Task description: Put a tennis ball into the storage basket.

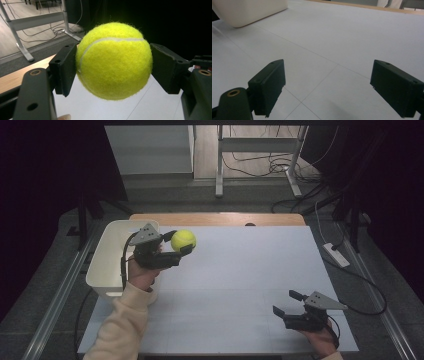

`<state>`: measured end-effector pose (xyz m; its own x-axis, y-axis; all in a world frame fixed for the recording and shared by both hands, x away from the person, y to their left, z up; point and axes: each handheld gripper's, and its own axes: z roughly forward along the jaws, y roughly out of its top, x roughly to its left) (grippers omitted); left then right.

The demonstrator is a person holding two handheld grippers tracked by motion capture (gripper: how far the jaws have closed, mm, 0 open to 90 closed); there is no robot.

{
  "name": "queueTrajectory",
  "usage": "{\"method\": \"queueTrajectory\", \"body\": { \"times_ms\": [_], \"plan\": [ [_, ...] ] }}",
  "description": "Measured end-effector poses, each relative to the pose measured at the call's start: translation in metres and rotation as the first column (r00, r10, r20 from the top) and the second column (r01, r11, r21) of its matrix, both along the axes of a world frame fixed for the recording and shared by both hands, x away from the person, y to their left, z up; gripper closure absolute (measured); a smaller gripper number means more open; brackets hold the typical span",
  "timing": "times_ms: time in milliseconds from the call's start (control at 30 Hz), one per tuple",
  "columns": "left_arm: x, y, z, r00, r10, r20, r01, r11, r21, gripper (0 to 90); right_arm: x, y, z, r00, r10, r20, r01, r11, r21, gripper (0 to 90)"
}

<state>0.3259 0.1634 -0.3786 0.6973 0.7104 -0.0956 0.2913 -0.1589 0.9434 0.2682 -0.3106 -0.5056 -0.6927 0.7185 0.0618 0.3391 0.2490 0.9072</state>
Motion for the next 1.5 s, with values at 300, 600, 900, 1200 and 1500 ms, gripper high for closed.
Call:
{"method": "queueTrajectory", "body": {
  "times_ms": [300, 600, 900, 1200, 1500],
  "plan": [
    [0.001, 0.007, 0.0, 0.9997, 0.023, 0.001, -0.023, 0.9997, 0.0, 27.4, 0.0, 0.0, 0.0, 1.0, 0.001, 0.001, -0.001, 1.0, 0.001, 12.7],
    [0.002, 0.016, 0.0, 0.9988, 0.05, 0.0, -0.05, 0.9988, 0.0, 27.4, 0.0, 0.0, 0.0, 1.0, 0.002, 0.002, -0.002, 1.0, 0.001, 12.7],
    [0.004, 0.025, -0.001, 0.9964, 0.084, -0.006, -0.084, 0.9964, 0.003, 27.4, 0.0, 0.0, 0.0, 1.0, 0.003, 0.003, -0.003, 1.0, 0.0, 12.7],
    [0.005, 0.034, 0.0, 0.9933, 0.115, -0.01, -0.115, 0.9933, 0.003, 27.4, 0.0, 0.0, 0.0, 1.0, 0.003, 0.004, -0.003, 1.0, -0.003, 12.6],
    [0.005, 0.042, 0.0, 0.9896, 0.144, -0.01, -0.144, 0.9896, 0.008, 27.4, 0.0, 0.0, 0.0, 1.0, 0.003, 0.005, -0.003, 1.0, -0.002, 12.7]
  ]
}}
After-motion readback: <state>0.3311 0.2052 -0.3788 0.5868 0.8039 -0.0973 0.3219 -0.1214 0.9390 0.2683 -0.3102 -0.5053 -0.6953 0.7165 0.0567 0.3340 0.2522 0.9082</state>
